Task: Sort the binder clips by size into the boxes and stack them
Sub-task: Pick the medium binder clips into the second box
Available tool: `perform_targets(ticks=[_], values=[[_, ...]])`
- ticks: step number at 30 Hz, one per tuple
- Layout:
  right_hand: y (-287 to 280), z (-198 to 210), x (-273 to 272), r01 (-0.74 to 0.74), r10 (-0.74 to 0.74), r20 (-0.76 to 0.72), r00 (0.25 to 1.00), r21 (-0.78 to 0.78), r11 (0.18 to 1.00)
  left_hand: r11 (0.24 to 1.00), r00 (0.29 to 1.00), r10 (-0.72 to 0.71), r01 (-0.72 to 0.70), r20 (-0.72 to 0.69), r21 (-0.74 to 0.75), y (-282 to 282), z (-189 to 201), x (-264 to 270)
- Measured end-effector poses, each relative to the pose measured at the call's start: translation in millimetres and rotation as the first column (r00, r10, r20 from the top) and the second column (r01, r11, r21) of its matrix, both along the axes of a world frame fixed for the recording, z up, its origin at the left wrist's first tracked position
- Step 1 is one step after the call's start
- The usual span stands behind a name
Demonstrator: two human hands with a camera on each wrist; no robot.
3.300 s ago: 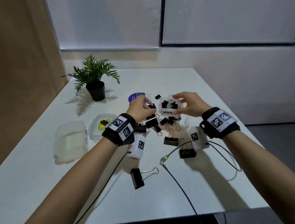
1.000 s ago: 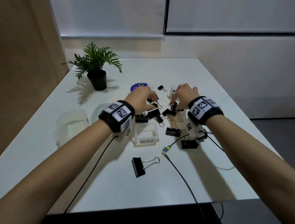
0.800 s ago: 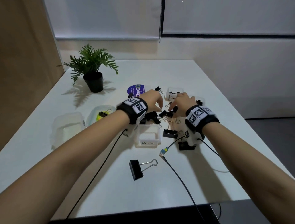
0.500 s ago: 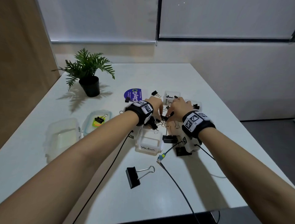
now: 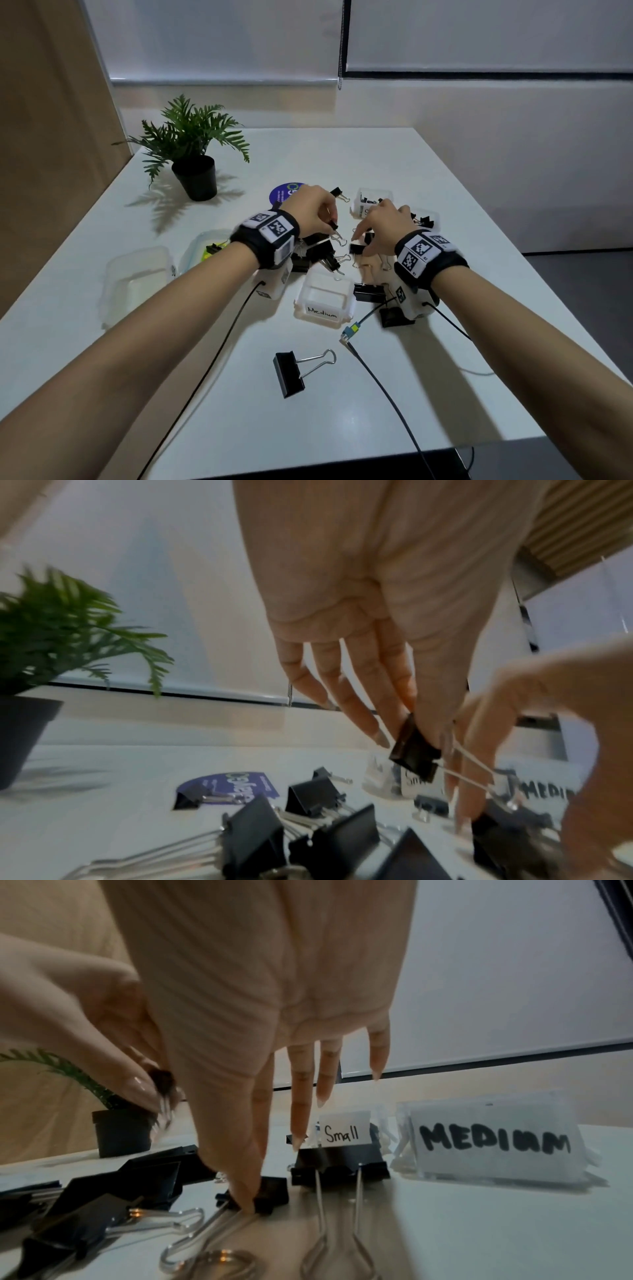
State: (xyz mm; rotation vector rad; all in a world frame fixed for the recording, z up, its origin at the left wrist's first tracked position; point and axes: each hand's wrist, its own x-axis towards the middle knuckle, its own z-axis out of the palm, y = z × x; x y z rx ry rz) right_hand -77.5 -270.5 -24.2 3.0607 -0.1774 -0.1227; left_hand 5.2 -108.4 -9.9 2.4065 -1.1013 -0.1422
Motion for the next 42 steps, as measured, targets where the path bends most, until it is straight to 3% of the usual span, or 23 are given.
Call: perform_targets(ticks=[6, 14, 23, 35, 38, 42], values=[[2, -1, 0, -0.029, 0.029, -0.016, 0.999, -0.023, 0.999, 0.988, 0.989, -0.045, 0.024, -0.139, -0.150, 39, 10, -24], [10, 2, -2, -0.097, 0.101, -0.041, 0.994, 0.082, 0.992, 0.980, 0.962, -0.191, 0.176, -0.196, -0.091, 59, 6, -52], [10, 1, -5, -0.074, 0.076, -0.011, 0.997, 0.116, 0.991, 0.982, 0.958, -0.176, 0.156, -0.226, -0.102, 64, -6, -54], [14, 1, -11, -0.088, 0.087, 0.013, 0.996, 0.116, 0.989, 0.998, 0.997, -0.046, 0.043, -0.062, -0.047, 67, -26, -59], [7, 2, -13, -0.047, 0.029, 0.075, 0.997, 0.251, 0.967, 0.994, 0.989, -0.019, 0.003, -0.146, -0.110, 71, -30, -60], [3, 9, -24, -0.032, -0.090, 0.184, 0.979, 0.573, 0.819, 0.988, 0.986, 0.022, -0.046, -0.166, -0.145, 73, -31, -62]])
